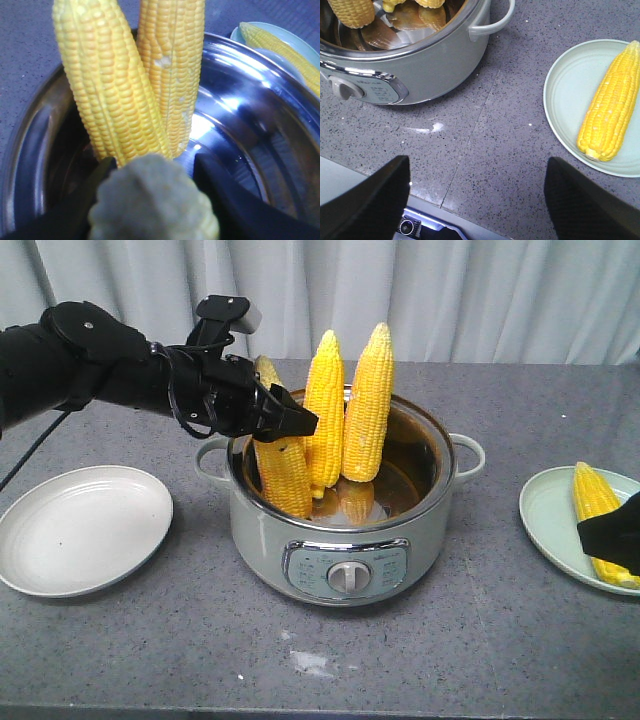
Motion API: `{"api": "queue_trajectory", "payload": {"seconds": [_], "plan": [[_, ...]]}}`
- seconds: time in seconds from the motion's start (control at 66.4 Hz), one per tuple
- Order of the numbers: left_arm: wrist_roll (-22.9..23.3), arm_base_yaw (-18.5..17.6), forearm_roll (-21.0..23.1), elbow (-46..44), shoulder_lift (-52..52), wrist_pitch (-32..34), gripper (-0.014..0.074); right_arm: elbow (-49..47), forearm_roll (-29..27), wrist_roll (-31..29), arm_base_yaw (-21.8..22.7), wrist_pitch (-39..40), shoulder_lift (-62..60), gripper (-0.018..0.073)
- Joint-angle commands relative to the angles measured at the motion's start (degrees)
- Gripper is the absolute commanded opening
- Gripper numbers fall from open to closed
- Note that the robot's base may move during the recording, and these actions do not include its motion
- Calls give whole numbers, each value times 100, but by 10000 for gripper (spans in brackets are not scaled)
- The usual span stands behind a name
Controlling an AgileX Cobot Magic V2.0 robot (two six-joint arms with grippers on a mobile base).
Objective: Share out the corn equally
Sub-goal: 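Grasp that corn cob with the left gripper and lift it out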
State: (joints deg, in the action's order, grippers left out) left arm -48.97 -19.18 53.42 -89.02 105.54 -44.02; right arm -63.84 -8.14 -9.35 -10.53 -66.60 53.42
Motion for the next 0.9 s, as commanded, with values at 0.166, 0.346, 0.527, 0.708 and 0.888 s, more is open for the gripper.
{"api": "queue_trajectory", "payload": {"seconds": [0.166,0.346,0.527,0.708,0.888], "plan": [[-25,-34,419,-179,-853,158,209,-134,-24,-27,-3,261,-46,543],[-30,-29,411,-179,-1283,230,209,-134,-24,-27,-3,261,-46,543],[-30,-24,401,-179,-1801,230,209,-134,-24,-27,-3,261,-46,543],[-30,-24,313,-179,-2324,230,209,-134,-24,-27,-3,261,-46,543],[61,-24,-492,-179,-2855,176,209,-134,-24,-27,-3,261,-46,543]]}}
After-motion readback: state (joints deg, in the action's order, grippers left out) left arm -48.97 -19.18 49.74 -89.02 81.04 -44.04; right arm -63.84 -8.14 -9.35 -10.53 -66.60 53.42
